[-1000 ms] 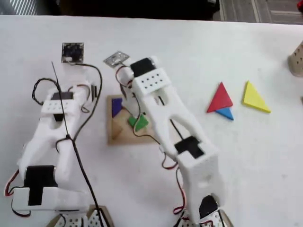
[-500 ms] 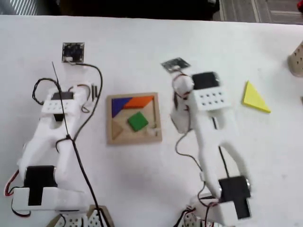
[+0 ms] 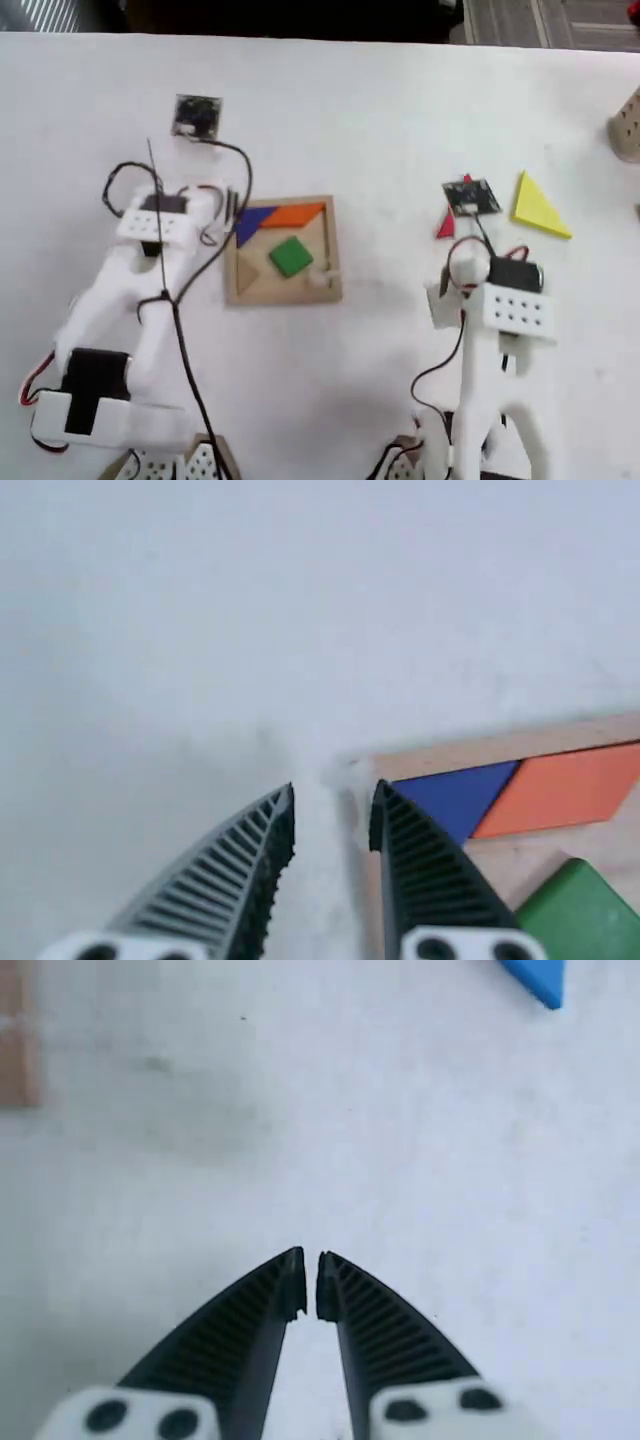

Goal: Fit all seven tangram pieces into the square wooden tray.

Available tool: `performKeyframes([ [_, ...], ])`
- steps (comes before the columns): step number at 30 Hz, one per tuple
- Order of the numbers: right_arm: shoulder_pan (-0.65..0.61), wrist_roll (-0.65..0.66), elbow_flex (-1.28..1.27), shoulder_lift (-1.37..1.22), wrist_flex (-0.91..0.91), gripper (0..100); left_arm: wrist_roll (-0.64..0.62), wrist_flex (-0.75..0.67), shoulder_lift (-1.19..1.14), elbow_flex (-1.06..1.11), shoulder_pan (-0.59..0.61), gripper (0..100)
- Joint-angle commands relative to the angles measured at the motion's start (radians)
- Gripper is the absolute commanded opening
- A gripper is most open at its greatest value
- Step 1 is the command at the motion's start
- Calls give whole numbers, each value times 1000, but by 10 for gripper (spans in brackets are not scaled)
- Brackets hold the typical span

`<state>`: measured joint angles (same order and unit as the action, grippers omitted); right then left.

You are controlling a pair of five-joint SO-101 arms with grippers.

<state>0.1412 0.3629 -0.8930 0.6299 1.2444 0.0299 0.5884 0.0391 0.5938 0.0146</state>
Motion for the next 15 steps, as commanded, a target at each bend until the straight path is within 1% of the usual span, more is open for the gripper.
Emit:
performKeyframes([
  [1, 62, 12, -120, 51, -160, 18, 63, 8, 12, -11, -81, 143],
  [5, 74, 12, -249, 59, -346, 18, 78, 49, 12, -12, -151, 140],
  [12, 82, 14, -252, 51, -357, 18, 78, 135, 12, -12, -364, 139],
  [15, 84, 66, -255, 51, -357, 18, 78, 166, 12, -17, -447, 138],
])
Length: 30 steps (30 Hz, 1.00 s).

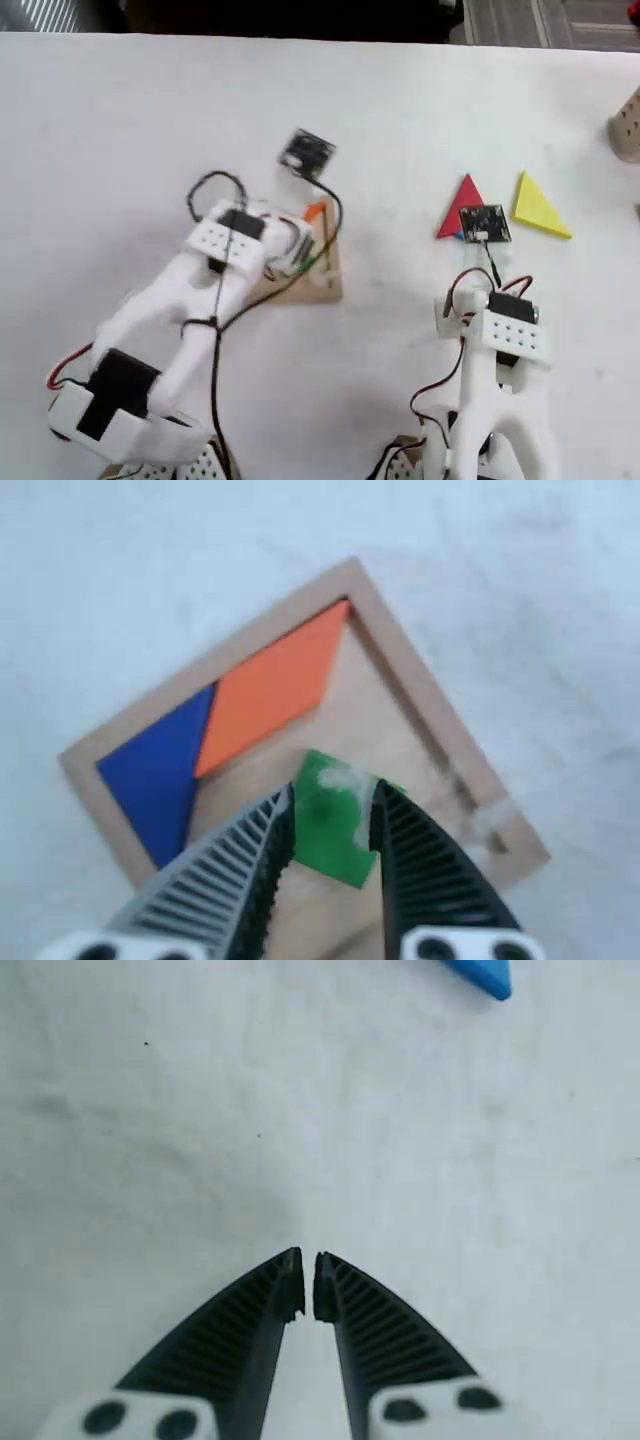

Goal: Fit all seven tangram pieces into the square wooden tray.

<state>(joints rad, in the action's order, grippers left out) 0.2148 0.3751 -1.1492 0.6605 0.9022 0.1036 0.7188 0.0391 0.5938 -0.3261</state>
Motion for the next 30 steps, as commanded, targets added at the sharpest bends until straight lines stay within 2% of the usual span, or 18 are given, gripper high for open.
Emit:
performKeyframes([
  [1, 10, 68, 0, 21, -15, 18, 5, 48, 12, -17, -131, 138],
  [3, 10, 72, -2, 21, -15, 18, 5, 54, 12, -11, -168, 127],
  [7, 7, 77, -11, 21, -16, 18, 5, 48, 4, -11, -191, 14],
  [22, 5, 78, -11, 21, -16, 18, 12, 17, -36, 55, -209, 24],
  [26, 7, 78, -12, 21, -16, 18, 6, 110, -142, -75, -180, 24],
  [30, 8, 78, -12, 21, -16, 18, 6, 140, -205, -147, -153, 23],
])
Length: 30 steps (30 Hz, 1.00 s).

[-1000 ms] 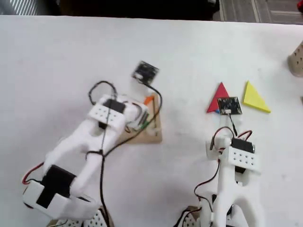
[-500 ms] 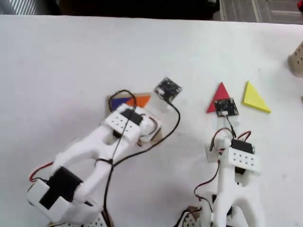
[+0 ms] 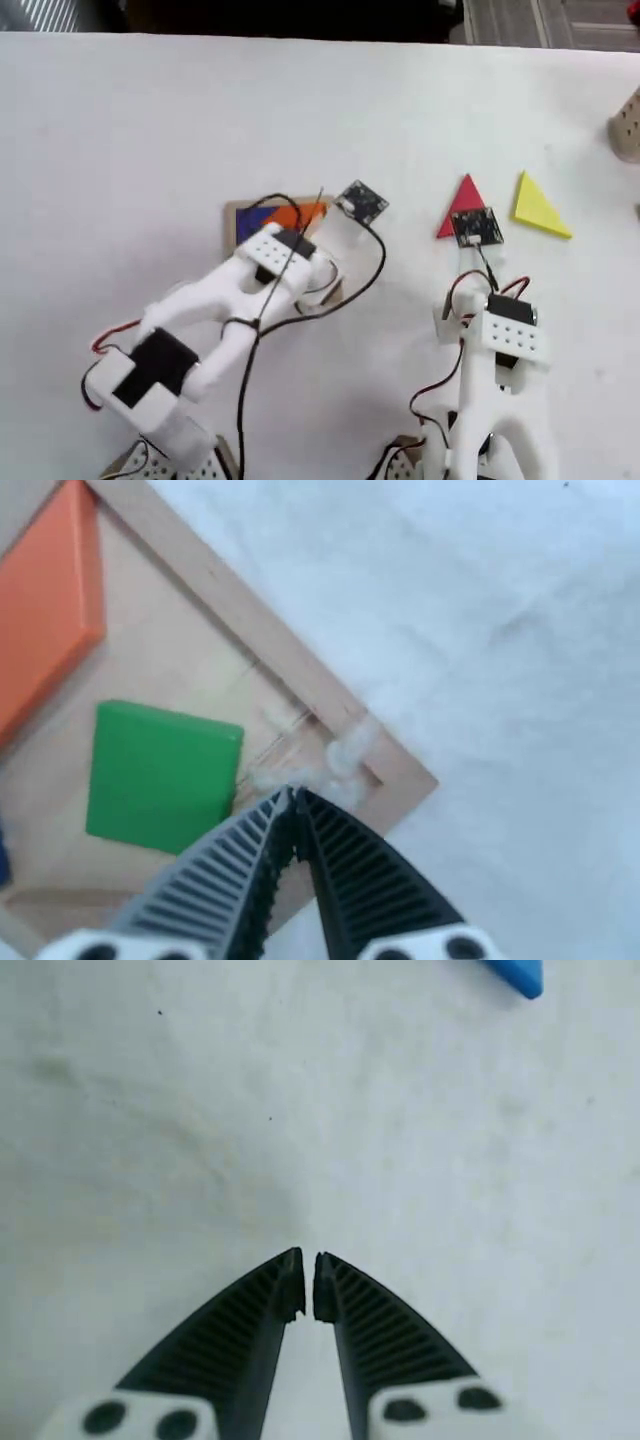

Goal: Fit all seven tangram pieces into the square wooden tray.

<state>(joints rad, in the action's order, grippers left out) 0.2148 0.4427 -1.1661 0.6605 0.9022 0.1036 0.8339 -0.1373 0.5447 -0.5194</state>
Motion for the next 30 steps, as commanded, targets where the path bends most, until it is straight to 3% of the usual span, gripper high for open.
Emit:
performKeyframes([
  [1, 8, 11, 5, 21, -16, 18, 6, 23, -28, -100, 51, 23],
  [12, 5, 12, -5, 21, -16, 18, 5, 21, -30, -140, 280, 23],
  [24, 5, 12, -5, 21, -16, 18, 6, 83, 127, -74, 280, 23],
  [30, 5, 12, -5, 21, -16, 18, 6, -74, 297, 77, 280, 23],
])
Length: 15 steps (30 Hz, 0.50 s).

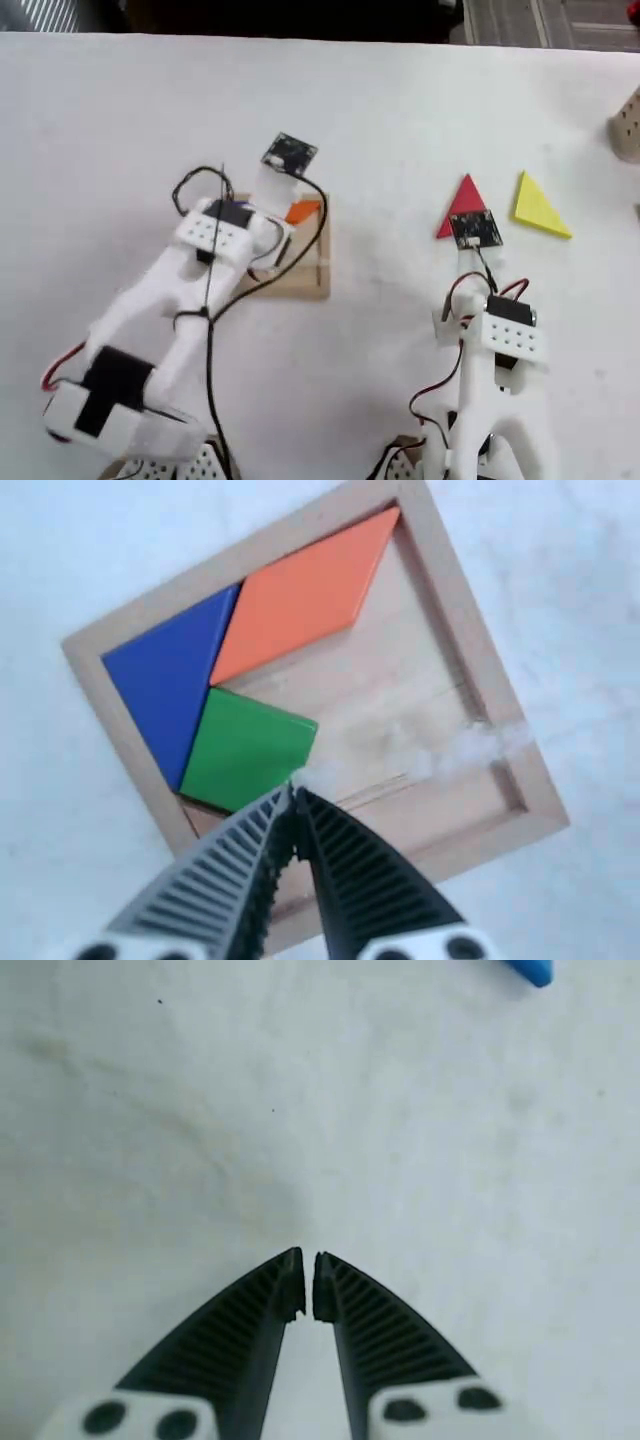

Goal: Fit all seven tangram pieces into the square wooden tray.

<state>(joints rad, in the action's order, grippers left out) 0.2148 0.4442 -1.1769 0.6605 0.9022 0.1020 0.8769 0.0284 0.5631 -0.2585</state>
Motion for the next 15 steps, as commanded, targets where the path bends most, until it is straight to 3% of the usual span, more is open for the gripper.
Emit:
performKeyframes([
  [1, 4, 11, 6, 21, -16, 18, 6, -176, 136, 78, 19, 23],
  [4, 4, 11, 5, 21, -16, 18, -18, -325, 79, 86, 19, 23],
  [6, 4, 11, 5, 21, -16, 18, -77, -338, 2, 35, 19, 23],
  [10, 4, 11, 5, 21, -16, 18, -83, -256, -156, -110, 18, 23],
  [15, 4, 11, 5, 21, -16, 18, 21, -89, -228, -215, 8, 23],
])
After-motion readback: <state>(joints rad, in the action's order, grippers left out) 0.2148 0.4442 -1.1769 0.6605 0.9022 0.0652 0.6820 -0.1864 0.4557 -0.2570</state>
